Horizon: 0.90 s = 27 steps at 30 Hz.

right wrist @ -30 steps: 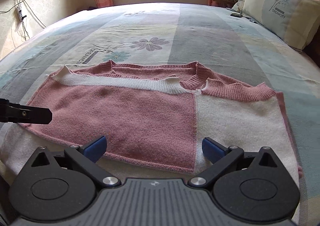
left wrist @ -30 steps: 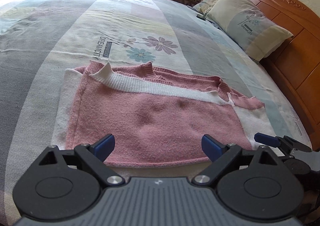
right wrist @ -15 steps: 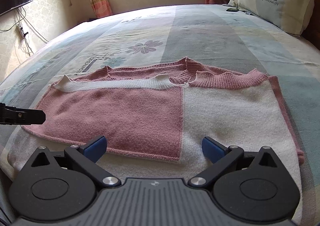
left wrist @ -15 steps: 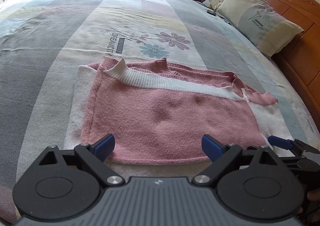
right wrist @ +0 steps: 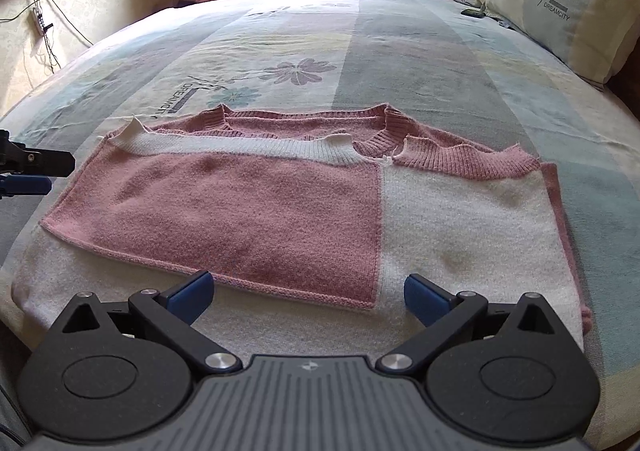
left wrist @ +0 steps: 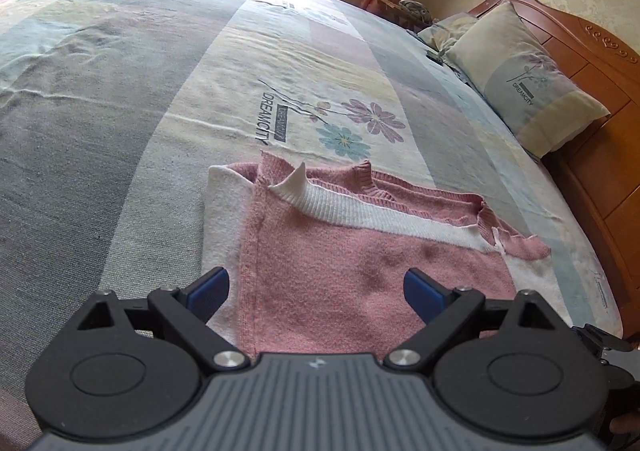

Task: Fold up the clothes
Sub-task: 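Roll the left gripper sideways and lower it to the sweater's white side edge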

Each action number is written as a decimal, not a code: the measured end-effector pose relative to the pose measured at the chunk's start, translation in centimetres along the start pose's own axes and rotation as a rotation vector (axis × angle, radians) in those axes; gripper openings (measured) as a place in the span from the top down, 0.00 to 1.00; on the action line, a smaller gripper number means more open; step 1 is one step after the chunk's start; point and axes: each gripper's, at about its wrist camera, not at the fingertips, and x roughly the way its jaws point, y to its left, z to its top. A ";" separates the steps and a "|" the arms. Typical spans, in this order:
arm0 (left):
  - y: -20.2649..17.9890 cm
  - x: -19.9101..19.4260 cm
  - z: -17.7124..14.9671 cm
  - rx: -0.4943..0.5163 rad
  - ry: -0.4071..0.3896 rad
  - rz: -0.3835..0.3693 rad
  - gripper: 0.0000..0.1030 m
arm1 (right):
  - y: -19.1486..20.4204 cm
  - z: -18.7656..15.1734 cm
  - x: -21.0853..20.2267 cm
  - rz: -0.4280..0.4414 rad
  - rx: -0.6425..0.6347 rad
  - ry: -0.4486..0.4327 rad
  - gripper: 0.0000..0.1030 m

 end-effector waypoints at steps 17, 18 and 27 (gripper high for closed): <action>5.9 2.6 0.4 -0.139 0.077 -0.138 0.09 | 3.0 1.4 0.2 0.141 0.021 -0.012 0.00; 6.2 2.7 0.5 -0.145 0.081 -0.153 0.09 | 3.1 1.5 0.2 0.145 0.021 -0.011 0.00; 8.2 4.3 2.2 -0.171 0.131 -0.272 0.06 | 4.4 1.6 0.8 0.142 0.003 0.013 0.00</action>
